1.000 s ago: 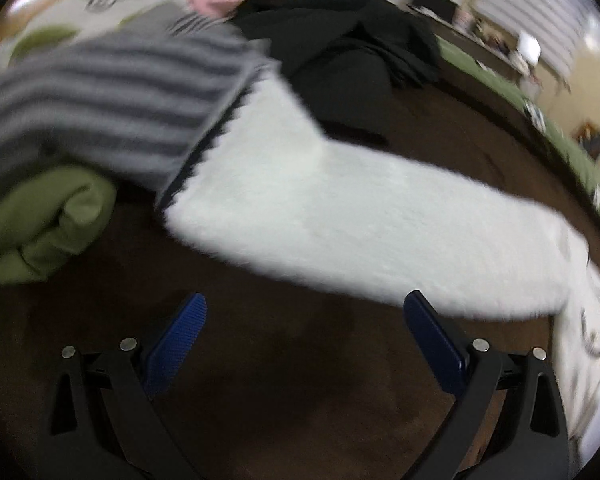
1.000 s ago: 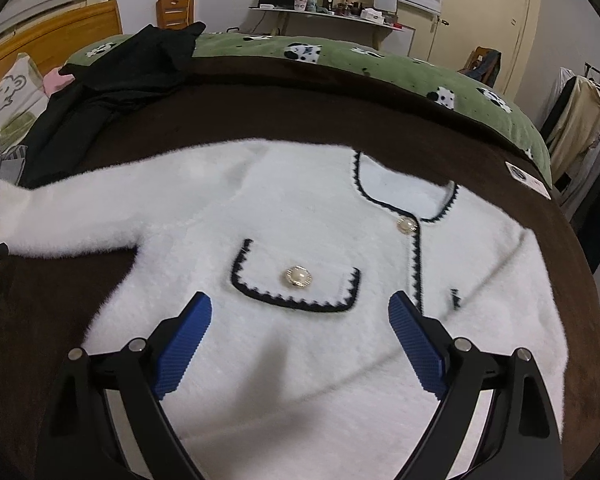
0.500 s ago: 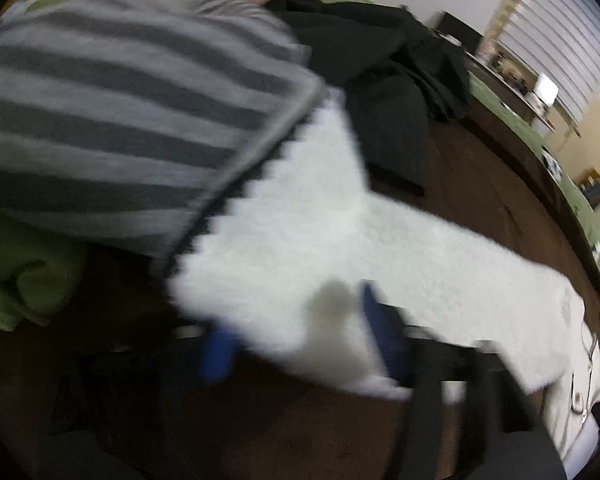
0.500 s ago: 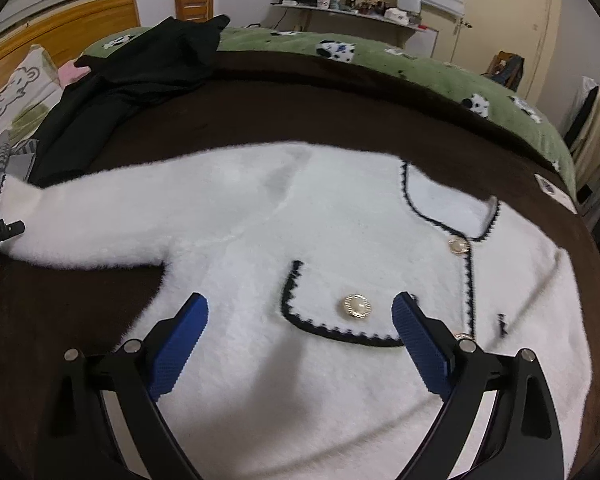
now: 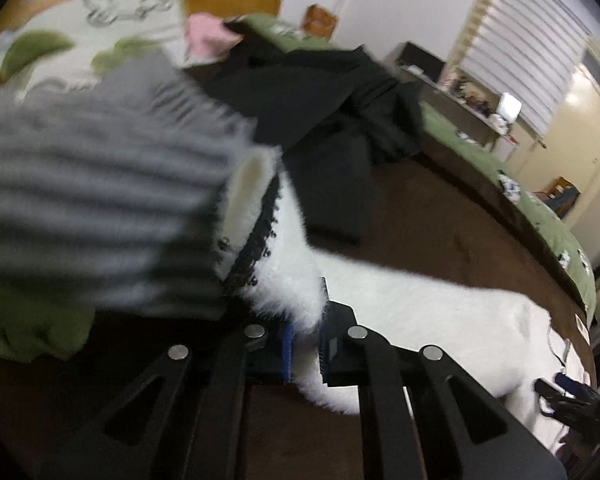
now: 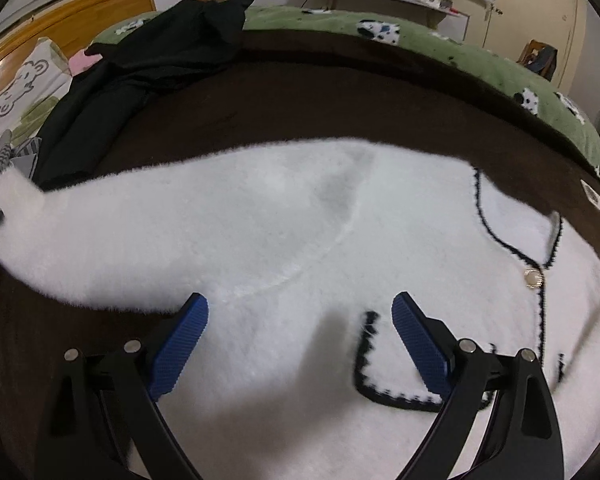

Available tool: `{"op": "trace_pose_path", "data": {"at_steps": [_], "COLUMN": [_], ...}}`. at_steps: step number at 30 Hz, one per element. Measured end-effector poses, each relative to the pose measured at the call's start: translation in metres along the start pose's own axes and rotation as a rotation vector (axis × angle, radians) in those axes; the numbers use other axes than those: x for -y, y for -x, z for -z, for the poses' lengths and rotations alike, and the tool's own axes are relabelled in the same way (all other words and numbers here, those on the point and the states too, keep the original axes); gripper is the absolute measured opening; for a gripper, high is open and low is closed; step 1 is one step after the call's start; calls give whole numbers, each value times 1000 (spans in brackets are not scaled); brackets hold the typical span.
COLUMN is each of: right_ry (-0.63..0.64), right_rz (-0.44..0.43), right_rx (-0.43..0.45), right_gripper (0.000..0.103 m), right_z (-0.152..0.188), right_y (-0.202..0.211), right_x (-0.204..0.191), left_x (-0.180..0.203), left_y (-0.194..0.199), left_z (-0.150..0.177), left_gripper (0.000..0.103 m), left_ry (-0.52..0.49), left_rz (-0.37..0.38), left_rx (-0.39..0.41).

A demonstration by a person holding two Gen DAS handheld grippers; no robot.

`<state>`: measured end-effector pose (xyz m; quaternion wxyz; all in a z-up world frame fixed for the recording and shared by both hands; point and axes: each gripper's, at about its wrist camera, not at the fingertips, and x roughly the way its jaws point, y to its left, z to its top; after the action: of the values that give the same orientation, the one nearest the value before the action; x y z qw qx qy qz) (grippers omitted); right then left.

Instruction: Fold large clothes

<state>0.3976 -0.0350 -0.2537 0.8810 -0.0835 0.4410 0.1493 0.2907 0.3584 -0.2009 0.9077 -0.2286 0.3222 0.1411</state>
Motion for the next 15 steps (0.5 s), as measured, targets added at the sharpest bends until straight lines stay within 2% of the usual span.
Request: {"op": "trace_pose_path", "data": {"at_steps": [3, 7, 10, 15], "right_ry": [-1, 11, 52, 52], "right_rz": [6, 5, 25, 26], "right_rx": [-29, -112, -104, -100], "right_gripper": [92, 95, 97, 98], "right_z": [-1, 5, 10, 11], "right_y": [-11, -34, -38, -40], "right_x": [-4, -9, -17, -19], "left_x": [14, 34, 41, 62], "left_y": [13, 17, 28, 48], "left_z": [-13, -25, -24, -25], "left_gripper": [12, 12, 12, 12], "left_ry": [-41, -91, -130, -202], "left_rz": [40, 76, 100, 163], "left_rx": [33, 50, 38, 50]}}
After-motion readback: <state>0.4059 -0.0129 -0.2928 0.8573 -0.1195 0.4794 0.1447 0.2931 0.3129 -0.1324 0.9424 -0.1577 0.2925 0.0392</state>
